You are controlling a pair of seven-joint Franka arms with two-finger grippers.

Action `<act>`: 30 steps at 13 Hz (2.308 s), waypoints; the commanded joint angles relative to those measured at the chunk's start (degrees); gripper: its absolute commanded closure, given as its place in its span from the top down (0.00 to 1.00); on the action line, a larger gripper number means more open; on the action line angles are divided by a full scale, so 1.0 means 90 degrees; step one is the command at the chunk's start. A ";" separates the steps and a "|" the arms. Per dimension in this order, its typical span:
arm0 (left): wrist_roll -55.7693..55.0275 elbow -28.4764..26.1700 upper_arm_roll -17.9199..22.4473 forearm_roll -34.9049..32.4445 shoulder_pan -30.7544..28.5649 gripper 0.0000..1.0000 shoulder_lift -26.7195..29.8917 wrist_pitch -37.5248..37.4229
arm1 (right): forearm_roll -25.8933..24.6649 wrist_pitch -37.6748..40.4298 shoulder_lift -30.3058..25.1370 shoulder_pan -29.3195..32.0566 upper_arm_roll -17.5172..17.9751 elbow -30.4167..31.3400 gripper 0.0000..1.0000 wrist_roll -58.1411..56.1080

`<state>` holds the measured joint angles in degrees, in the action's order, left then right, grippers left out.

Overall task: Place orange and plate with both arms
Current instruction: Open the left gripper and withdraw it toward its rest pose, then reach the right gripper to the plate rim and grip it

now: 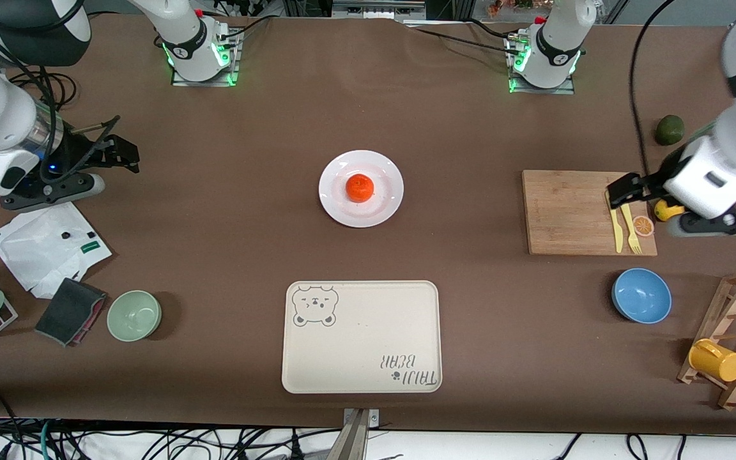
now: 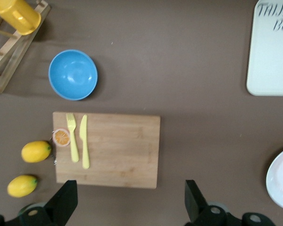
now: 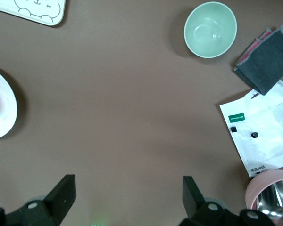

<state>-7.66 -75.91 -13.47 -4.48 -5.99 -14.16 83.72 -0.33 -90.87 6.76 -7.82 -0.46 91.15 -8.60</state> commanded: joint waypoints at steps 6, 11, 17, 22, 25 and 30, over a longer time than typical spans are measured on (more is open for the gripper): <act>0.1749 0.0133 -0.0017 -0.0469 -0.0330 1.00 0.0012 -0.0337 | 0.1392 -0.0568 0.0146 0.0137 0.0080 0.0673 1.00 -0.0031; 0.0657 -0.0381 0.0196 0.0097 -0.0234 1.00 0.0447 -0.0056 | 0.2476 -0.1718 0.0166 0.0137 0.0441 0.1687 1.00 -0.0031; 0.0744 -0.1928 0.1340 0.0694 0.0519 1.00 0.1437 0.1030 | 0.4299 -0.1857 0.0508 0.0156 0.0480 0.2469 1.00 -0.0576; 0.0753 -0.1703 0.1301 0.0644 0.0617 1.00 0.1339 0.0825 | 0.5405 -0.2510 0.0820 0.0156 0.0568 0.3202 1.00 -0.1611; 0.0753 -0.1703 0.1301 0.0644 0.0617 1.00 0.1329 0.0834 | 0.6303 -0.3046 0.1064 0.0146 0.0821 0.3631 1.00 -0.2323; 0.0753 -0.1674 0.1330 0.0644 0.0539 1.00 0.1329 0.0854 | 0.7388 -0.4424 0.1269 0.0137 0.1632 0.4150 1.00 -0.2940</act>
<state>-0.99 -91.04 -2.17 0.99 -0.97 -2.64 91.28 63.16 -128.01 18.20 -7.05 12.38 127.18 -32.46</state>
